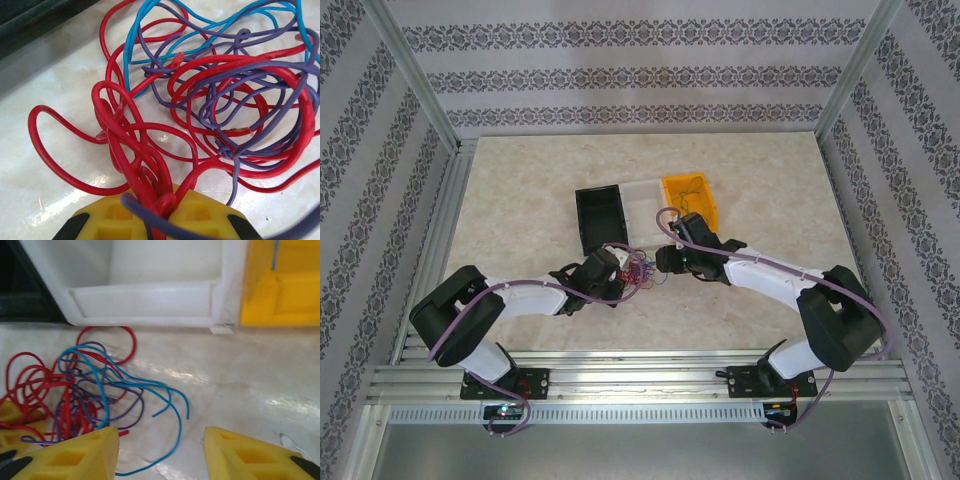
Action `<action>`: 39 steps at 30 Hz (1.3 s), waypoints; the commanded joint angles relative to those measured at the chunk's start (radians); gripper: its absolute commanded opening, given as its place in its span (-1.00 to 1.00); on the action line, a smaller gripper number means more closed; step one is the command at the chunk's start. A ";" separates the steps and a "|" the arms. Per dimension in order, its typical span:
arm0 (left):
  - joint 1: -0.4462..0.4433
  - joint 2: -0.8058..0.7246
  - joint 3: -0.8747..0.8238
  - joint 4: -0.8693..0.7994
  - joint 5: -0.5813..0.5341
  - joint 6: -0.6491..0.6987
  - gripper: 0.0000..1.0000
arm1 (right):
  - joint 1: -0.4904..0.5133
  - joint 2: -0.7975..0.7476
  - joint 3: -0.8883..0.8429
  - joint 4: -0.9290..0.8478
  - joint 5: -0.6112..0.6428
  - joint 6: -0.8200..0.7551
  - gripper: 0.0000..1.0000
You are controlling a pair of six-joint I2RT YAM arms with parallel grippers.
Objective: Untangle the cables
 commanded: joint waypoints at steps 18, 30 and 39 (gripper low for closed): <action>-0.009 -0.022 -0.018 0.008 -0.013 -0.006 -1.00 | 0.116 0.288 0.136 -0.123 0.249 -0.031 -0.50; -0.009 -0.051 -0.045 -0.009 -0.094 -0.047 -1.00 | -0.057 0.115 0.001 -0.116 0.355 0.167 -1.00; -0.004 -0.048 -0.059 -0.044 -0.192 -0.112 -1.00 | -0.369 -0.118 -0.118 -0.174 0.292 0.286 -1.00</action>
